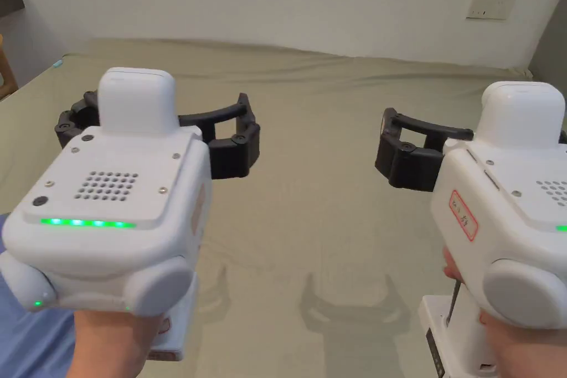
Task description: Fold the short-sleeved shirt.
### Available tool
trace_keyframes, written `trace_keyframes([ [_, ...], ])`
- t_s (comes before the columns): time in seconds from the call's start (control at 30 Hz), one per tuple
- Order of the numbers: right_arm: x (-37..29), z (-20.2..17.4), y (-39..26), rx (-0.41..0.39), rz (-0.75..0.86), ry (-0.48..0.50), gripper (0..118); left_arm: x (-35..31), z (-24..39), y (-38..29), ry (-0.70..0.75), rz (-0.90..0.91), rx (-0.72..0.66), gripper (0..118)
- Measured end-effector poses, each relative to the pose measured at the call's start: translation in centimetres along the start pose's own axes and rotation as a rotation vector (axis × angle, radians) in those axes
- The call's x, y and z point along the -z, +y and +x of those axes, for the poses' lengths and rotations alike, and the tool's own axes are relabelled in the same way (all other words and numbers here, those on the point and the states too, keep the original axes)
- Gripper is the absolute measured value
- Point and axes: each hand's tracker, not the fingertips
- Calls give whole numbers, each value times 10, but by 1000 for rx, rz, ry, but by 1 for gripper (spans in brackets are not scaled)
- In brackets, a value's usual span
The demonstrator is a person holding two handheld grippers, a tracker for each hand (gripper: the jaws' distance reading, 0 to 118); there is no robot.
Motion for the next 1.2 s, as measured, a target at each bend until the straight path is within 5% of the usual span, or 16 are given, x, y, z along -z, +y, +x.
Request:
trace_keyframes([
  [0.2,-3,-17,-4,-88,-5,8,118,-2,10,-7,-27,-13,49,117],
  [0.47,-3,-19,-5,-80,-10,13,118,-2,16,-6,-22,-12,91,117],
  [0.57,-2,-19,-4,-85,-5,56,104,0,16,-4,-28,-32,72,116],
  [0.6,-2,-20,-4,-93,-5,55,88,2,15,-4,-29,-39,64,112],
  [0.67,1,-25,-4,-136,-3,49,16,3,16,-4,-39,-38,62,59],
  [0.7,4,-25,-4,-138,-4,48,0,5,17,-6,-35,-37,69,21],
  [0.73,5,-24,-6,-138,-5,51,0,9,21,-7,-15,-37,89,0],
  [0.8,8,-19,-5,-101,-27,112,0,11,20,-7,-14,-39,88,0],
  [1.2,18,-14,-4,-107,-34,69,0,25,20,-7,-49,-82,50,0],
])
